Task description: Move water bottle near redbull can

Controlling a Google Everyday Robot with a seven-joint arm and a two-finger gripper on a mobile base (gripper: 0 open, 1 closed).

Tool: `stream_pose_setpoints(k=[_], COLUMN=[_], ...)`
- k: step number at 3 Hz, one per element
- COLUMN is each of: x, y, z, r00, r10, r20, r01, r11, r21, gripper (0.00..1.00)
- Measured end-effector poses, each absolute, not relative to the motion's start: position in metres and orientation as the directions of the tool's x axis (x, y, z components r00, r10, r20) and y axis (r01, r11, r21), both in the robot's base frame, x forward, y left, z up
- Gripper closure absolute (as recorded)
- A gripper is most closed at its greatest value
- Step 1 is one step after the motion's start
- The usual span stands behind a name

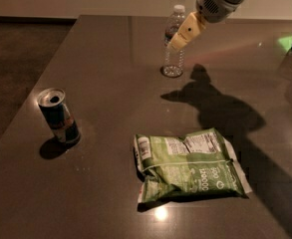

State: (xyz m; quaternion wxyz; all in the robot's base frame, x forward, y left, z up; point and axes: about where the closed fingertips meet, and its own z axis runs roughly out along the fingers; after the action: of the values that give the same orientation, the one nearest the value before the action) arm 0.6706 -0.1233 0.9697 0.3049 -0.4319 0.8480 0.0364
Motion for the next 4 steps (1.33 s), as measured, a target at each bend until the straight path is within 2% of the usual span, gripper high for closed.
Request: stream_pose_setpoints(k=[2, 3, 4], x=[0.698, 0.702, 0.703], y=[-0.109, -0.102, -0.098], z=[0.961, 0.955, 0.954], r00=[-0.456, -0.455, -0.447], r10=[-0.686, -0.685, -0.688], r20=[-0.567, -0.569, -0.572], r01=[-0.752, -0.766, -0.777], r11=[0.637, 0.627, 0.616], r21=[-0.166, -0.143, -0.132], gripper=[0.0, 0.14, 0.38])
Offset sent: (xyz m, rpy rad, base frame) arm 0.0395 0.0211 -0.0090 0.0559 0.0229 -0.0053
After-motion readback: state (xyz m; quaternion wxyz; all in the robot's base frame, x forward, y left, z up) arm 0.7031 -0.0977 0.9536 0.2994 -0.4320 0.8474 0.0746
